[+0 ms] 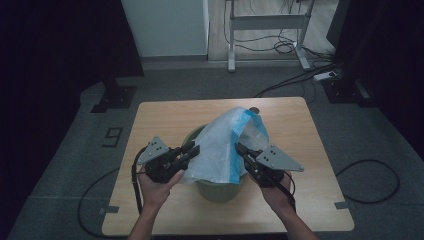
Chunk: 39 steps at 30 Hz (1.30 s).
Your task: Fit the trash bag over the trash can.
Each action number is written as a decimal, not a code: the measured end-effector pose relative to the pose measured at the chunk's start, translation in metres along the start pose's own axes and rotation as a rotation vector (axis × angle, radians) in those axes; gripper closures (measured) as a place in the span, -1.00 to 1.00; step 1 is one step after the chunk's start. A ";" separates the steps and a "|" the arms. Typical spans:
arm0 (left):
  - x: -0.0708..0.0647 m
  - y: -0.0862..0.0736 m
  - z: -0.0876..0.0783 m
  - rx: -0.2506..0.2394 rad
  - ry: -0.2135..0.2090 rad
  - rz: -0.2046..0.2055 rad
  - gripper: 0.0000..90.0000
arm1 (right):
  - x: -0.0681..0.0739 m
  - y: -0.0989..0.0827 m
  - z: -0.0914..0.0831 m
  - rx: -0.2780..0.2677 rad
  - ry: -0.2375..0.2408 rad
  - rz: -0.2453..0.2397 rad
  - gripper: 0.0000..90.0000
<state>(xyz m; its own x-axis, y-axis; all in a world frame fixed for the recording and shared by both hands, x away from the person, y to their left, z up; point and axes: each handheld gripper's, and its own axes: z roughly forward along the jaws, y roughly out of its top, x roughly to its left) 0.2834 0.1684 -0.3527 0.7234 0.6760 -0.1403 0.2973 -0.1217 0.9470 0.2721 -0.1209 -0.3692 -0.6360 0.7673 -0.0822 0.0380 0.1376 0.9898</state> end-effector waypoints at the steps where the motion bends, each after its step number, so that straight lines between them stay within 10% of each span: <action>1: 0.000 0.000 0.000 -0.002 -0.002 -0.001 0.86 | 0.000 0.000 0.000 -0.001 0.002 0.000 0.98; 16: 0.008 -0.009 -0.019 -0.116 -0.025 -0.069 1.00 | 0.003 -0.010 -0.009 -0.015 0.030 0.019 0.75; 26: 0.013 -0.015 -0.030 -0.132 -0.052 -0.095 1.00 | -0.025 -0.009 -0.011 -0.020 -0.046 0.078 0.55; 39: 0.012 -0.016 -0.030 -0.135 -0.058 -0.097 1.00 | -0.028 0.001 0.004 -0.028 -0.020 0.132 0.45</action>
<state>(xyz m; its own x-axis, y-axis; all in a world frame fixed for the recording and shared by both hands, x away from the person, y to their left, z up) 0.2684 0.2002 -0.3610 0.7313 0.6365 -0.2452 0.2835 0.0433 0.9580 0.2934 -0.1395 -0.3666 -0.6116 0.7898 0.0470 0.0984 0.0169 0.9950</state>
